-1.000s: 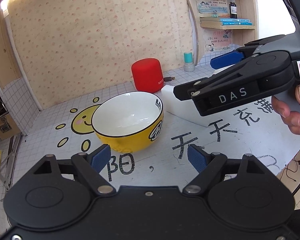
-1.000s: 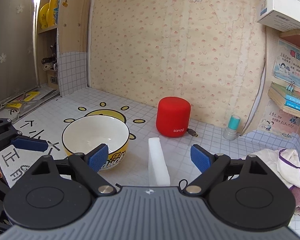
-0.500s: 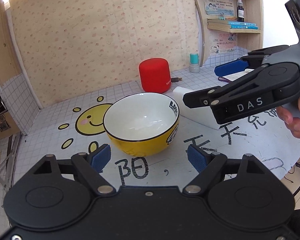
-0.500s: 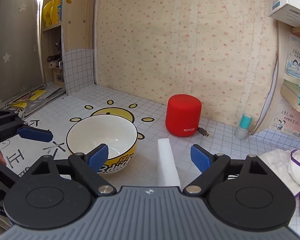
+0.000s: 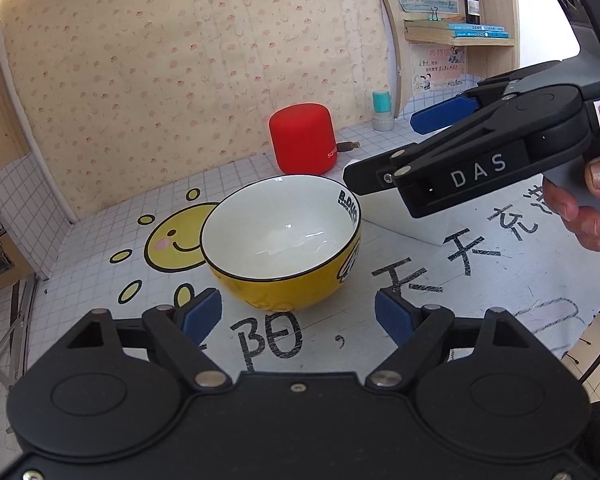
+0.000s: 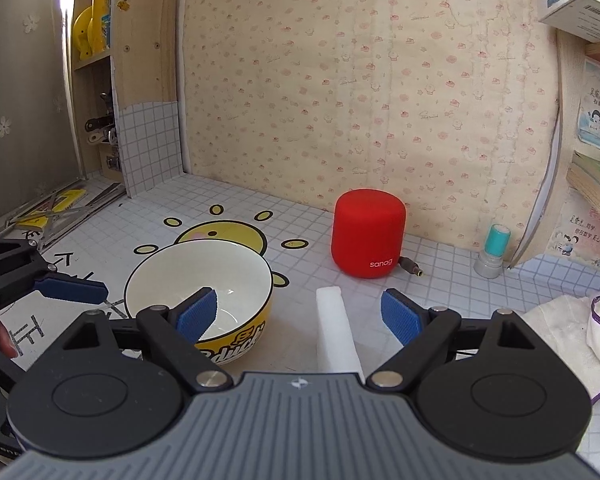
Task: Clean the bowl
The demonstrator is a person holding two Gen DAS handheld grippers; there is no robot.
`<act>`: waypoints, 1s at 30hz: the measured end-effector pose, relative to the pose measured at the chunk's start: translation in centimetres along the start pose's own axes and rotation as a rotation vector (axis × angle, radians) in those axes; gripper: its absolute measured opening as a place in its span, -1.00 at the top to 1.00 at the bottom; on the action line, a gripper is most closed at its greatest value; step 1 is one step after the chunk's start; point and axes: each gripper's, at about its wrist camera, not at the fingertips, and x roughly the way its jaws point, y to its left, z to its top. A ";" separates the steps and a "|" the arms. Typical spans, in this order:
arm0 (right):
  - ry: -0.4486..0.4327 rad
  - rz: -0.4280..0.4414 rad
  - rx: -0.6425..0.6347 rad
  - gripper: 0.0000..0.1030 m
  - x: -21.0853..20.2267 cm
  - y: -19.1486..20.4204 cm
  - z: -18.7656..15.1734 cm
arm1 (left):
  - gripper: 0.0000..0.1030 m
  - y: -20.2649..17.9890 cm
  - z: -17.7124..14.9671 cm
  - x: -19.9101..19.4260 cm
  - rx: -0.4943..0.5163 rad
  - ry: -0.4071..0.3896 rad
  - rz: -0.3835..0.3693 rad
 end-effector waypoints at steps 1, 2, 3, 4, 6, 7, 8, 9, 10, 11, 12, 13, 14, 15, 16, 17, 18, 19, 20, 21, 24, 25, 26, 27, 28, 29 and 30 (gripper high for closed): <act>0.002 0.007 -0.003 -0.75 0.0 0.1 0.0 | -0.65 0.1 0.0 0.0 -0.002 0.000 -0.003; 0.003 0.007 -0.007 -0.75 0.1 0.2 0.0 | -0.65 0.2 0.0 0.1 -0.006 0.004 -0.006; 0.004 0.007 -0.012 -0.75 0.1 0.3 0.1 | -0.65 0.2 0.1 0.2 -0.007 0.009 -0.005; 0.005 0.007 -0.019 -0.75 0.2 0.4 0.1 | -0.65 0.2 0.1 0.2 -0.005 0.011 -0.004; 0.005 0.008 -0.028 -0.75 0.2 0.5 0.2 | -0.65 0.2 0.1 0.2 0.002 0.011 0.000; 0.003 0.008 -0.030 -0.75 0.2 0.6 0.3 | -0.65 0.1 0.1 0.2 0.003 0.011 -0.001; -0.001 0.014 -0.034 -0.75 0.1 0.6 0.3 | -0.65 0.1 0.1 0.2 0.005 0.011 -0.002; -0.007 0.025 -0.042 -0.75 0.1 0.7 0.3 | -0.65 0.0 0.1 0.2 0.006 0.014 0.002; -0.009 0.027 -0.044 -0.75 0.0 0.7 0.3 | -0.65 0.0 0.1 0.2 0.004 0.014 0.004; -0.013 0.029 -0.047 -0.75 -0.1 0.7 0.3 | -0.65 0.0 0.1 0.2 0.002 0.014 0.005; -0.017 0.031 -0.051 -0.75 -0.2 0.7 0.3 | -0.65 -0.1 0.1 0.1 0.000 0.013 0.003; -0.020 0.031 -0.050 -0.75 -0.2 0.7 0.3 | -0.65 -0.2 0.1 0.1 -0.002 0.012 0.001; -0.024 0.036 -0.047 -0.75 -0.3 0.6 0.2 | -0.65 -0.4 0.1 0.1 0.003 0.013 0.006; -0.028 0.041 -0.043 -0.75 -0.4 0.5 0.2 | -0.65 -0.6 0.0 0.0 0.009 0.014 0.010; -0.029 0.054 -0.036 -0.75 -0.5 0.4 0.0 | -0.65 -0.8 0.0 0.0 0.014 0.015 0.015; -0.027 0.052 -0.031 -0.75 -0.5 0.3 0.0 | -0.65 -1.0 0.0 0.0 0.023 0.015 0.018; -0.023 0.051 -0.027 -0.75 -0.5 0.3 -0.1 | -0.65 -1.2 0.0 0.0 0.024 0.017 0.018; -0.020 0.051 -0.023 -0.75 -0.5 0.2 -0.2 | -0.65 -1.3 0.1 -0.1 0.025 0.018 0.018; -0.018 0.051 -0.018 -0.75 -0.5 0.1 -0.3 | -0.65 -1.5 0.1 -0.1 0.026 0.017 0.019; -0.017 0.049 -0.009 -0.75 -0.5 -0.1 -0.4 | -0.65 -1.6 0.1 -0.2 0.027 0.017 0.020; -0.016 0.048 0.000 -0.75 -0.6 -0.3 -0.6 | -0.65 -1.6 0.1 -0.2 0.024 0.018 0.018; -0.018 0.053 -0.001 -0.75 -0.8 -0.3 -0.6 | -0.65 -1.6 0.1 -0.3 0.023 0.020 0.021; -0.019 0.058 -0.002 -0.75 -0.9 -0.3 -0.6 | -0.65 -1.6 0.1 -0.3 0.022 0.022 0.024; -0.020 0.059 -0.004 -0.75 -1.0 -0.3 -0.7 | -0.65 -1.6 0.1 -0.3 0.022 0.023 0.027; -0.022 0.060 -0.007 -0.74 -1.1 -0.3 -0.7 | -0.65 -1.6 0.1 -0.3 0.019 0.023 0.028; -0.024 0.061 -0.010 -0.74 -1.2 -0.2 -0.7 | -0.65 -1.5 0.2 -0.3 0.015 0.023 0.028; -0.023 0.059 -0.012 -0.74 -1.2 -0.2 -0.7 | -0.65 -1.5 0.2 -0.4 0.011 0.023 0.029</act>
